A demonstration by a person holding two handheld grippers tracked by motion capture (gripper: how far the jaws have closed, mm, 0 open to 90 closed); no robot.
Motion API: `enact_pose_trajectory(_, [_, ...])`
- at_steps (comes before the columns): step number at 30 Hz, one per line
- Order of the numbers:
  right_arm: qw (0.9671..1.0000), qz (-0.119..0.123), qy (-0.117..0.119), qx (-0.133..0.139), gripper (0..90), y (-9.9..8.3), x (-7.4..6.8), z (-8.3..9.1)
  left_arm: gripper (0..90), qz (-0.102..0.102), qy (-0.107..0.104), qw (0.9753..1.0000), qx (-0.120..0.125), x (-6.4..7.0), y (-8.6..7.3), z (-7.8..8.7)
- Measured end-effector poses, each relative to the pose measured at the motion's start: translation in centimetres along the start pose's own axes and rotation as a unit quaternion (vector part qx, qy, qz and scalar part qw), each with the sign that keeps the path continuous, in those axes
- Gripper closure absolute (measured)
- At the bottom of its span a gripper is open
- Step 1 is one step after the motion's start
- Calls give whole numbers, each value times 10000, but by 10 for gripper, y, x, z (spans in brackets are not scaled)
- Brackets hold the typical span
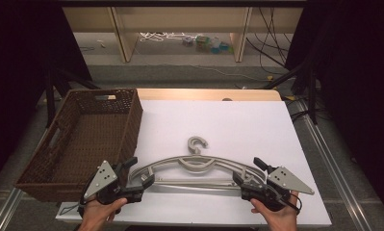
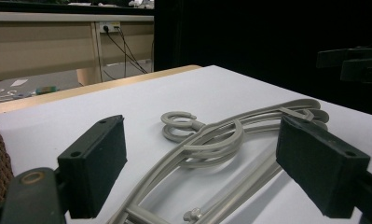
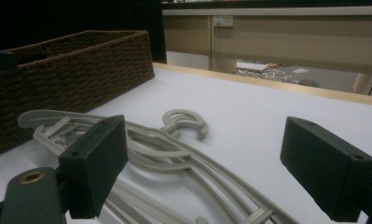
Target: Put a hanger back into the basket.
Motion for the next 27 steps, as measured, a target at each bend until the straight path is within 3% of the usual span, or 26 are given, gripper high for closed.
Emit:
enact_pose_trajectory(4, [9999,96,43,-18,159,1,-1,-1,157,-2,-1,10000,-12,0,0,0])
enact_pose_trajectory(7, [9994,350,-22,62,159,6,2,0,157,-10,3,10000,-21,1,0,0])
enact_pose_trajectory(10, [9993,355,-52,45,160,7,5,-1,157,-18,0,10000,-32,1,-1,0])
enact_pose_trajectory(16, [9981,508,3,-340,171,10,11,-3,157,-33,-1,10000,-36,2,0,0])
enact_pose_trajectory(17, [9969,580,54,-527,178,11,13,-4,157,-19,-58,10000,44,3,1,-1])
enact_pose_trajectory(19, [9940,746,113,-792,207,13,16,-9,157,-31,-45,10000,21,3,1,-1])
enact_pose_trajectory(20, [9875,1020,252,-1174,242,13,20,-15,157,-41,-5,10000,-35,3,0,0])
enact_pose_trajectory(21, [9875,1020,252,-1174,242,13,20,-15,157,-40,-7,10000,-34,3,0,-1])
enact_pose_trajectory(22, [9853,1090,256,-1291,252,13,22,-17,157,-35,-11,10000,-32,3,0,-1])
enact_pose_trajectory(26, [9692,1309,452,-2036,308,11,28,-37,157,-57,0,10000,-50,2,-1,-1])
enact_pose_trajectory(27, [9626,1449,504,-2235,331,10,28,-43,157,-54,2,10000,-54,2,-1,-1])
Point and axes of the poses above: each handheld gripper's, and its own axes: z roughly backward along the jaws, y roughly out of its top, x roughly to its right, the point moved 10 cm from there along -z, roughly forward along the jaws, and after that the axes turned 14 degrees about -x, right-handed, at the moved point
